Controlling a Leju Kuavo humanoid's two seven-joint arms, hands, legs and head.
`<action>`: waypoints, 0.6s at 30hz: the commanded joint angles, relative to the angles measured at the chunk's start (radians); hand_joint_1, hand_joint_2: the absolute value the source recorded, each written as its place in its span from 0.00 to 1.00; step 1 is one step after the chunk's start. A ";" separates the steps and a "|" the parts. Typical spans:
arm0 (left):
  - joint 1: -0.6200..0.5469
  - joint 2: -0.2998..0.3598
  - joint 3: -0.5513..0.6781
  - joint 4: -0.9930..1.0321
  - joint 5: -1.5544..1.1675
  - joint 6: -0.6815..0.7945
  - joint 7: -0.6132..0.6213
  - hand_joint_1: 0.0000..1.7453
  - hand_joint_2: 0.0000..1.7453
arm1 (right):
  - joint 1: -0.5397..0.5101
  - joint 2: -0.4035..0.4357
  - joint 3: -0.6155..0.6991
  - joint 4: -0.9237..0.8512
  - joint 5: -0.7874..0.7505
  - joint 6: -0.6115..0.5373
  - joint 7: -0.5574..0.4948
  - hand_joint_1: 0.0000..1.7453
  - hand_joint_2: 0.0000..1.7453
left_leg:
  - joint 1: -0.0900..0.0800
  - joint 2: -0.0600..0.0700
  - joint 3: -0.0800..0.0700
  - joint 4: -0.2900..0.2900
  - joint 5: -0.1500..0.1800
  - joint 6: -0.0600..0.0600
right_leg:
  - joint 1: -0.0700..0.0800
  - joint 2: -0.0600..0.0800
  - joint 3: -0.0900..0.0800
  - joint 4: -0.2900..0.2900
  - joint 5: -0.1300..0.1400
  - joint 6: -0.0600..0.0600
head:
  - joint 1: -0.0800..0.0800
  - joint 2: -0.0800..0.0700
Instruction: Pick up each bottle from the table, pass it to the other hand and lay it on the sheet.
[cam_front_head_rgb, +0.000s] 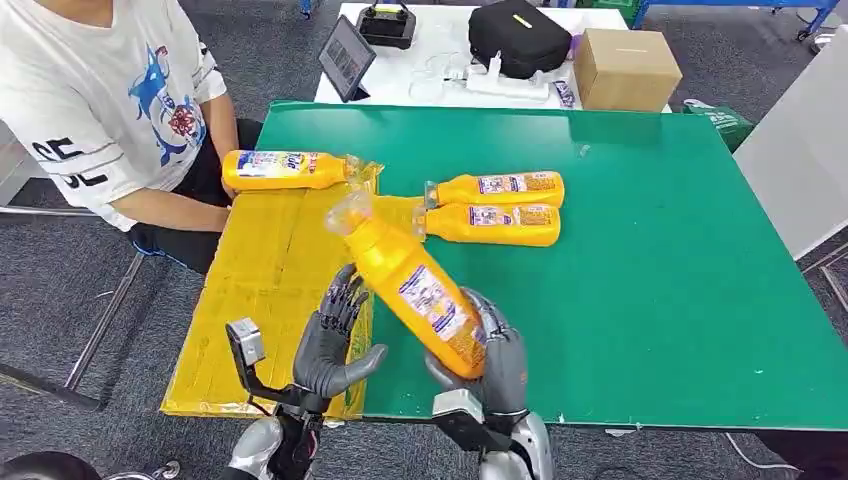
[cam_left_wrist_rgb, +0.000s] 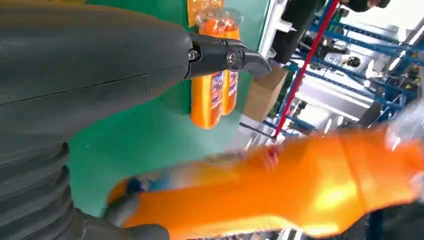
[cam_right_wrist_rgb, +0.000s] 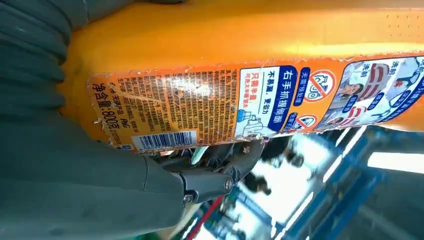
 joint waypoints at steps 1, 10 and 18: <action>-0.032 0.031 -0.054 0.059 -0.004 -0.006 0.018 0.00 1.00 | -0.098 0.001 0.133 0.286 0.042 0.006 0.014 1.00 1.00 | 0.001 0.002 0.004 -0.001 -0.001 -0.001 | 0.001 0.001 0.004 -0.002 0.000 -0.001 | 0.001 0.000; -0.032 0.034 -0.055 0.072 0.023 -0.025 0.025 0.00 1.00 | -0.121 0.014 0.208 0.391 0.028 0.048 0.012 1.00 1.00 | 0.002 0.001 0.007 -0.002 -0.002 -0.002 | 0.002 0.000 0.007 -0.003 -0.001 -0.003 | 0.000 0.000; -0.036 0.040 -0.049 0.110 0.160 -0.140 0.061 0.00 1.00 | -0.145 0.000 0.274 0.482 0.066 0.077 0.031 1.00 1.00 | 0.000 0.000 0.002 -0.001 0.000 -0.001 | 0.001 -0.001 0.002 -0.002 0.000 -0.001 | 0.000 0.000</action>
